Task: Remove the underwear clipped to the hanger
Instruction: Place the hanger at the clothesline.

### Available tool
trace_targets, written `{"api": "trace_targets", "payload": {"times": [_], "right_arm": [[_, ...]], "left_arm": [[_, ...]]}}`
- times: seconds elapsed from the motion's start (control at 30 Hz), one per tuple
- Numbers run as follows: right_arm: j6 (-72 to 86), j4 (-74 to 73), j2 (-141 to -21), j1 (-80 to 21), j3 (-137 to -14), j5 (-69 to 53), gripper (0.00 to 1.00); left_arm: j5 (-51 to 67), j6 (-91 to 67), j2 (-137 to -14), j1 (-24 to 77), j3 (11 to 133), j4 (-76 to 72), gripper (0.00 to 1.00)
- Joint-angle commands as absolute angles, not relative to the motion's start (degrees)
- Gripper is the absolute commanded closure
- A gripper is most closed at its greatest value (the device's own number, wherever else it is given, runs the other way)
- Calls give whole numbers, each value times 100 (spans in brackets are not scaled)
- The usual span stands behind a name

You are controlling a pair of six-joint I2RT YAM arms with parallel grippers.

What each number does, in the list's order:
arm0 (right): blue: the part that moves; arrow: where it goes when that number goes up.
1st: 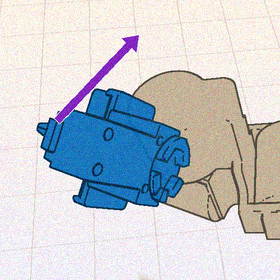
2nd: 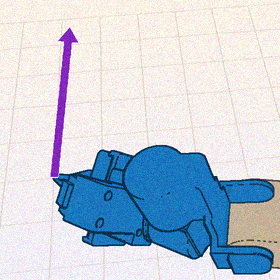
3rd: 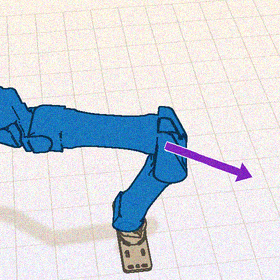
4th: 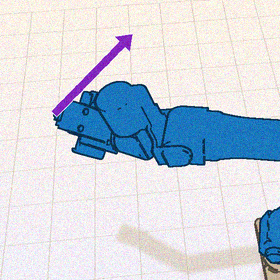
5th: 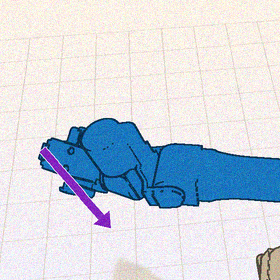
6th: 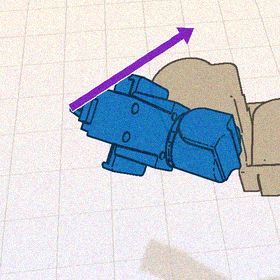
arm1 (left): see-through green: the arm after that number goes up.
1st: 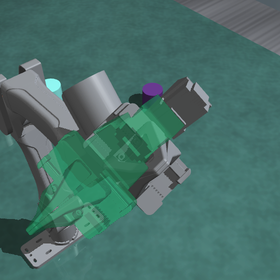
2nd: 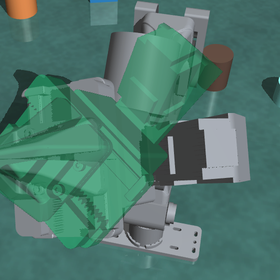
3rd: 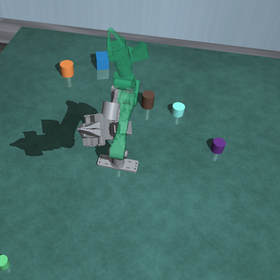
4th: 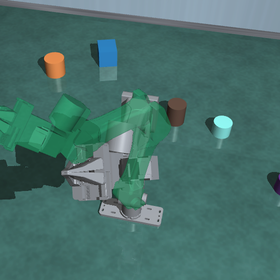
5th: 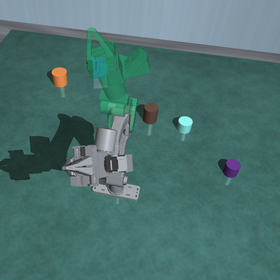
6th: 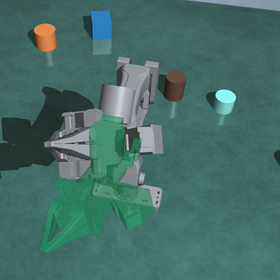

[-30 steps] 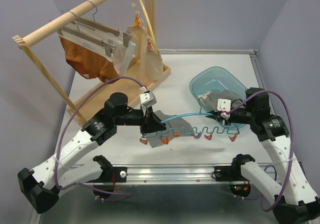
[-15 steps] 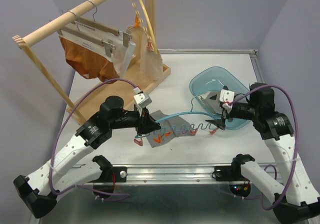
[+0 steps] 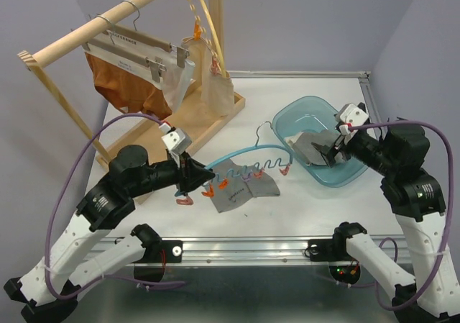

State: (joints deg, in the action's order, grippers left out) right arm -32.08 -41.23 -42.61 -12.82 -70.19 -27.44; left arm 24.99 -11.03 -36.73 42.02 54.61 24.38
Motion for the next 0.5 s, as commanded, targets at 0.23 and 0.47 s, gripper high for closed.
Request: {"api": "trace_targets", "payload": {"times": [0.23,0.47], "right_arm": [[-2285,-2778,-4131,-1248,-6197,-1459,0],[-2206,-2628,-4069,-1257,-5977,-1398,0]], "left_arm": [[1785,-1204,-3270,4210,6556,2470,100],[1644,-1397,-3094,4210,6811,2794,100]]}}
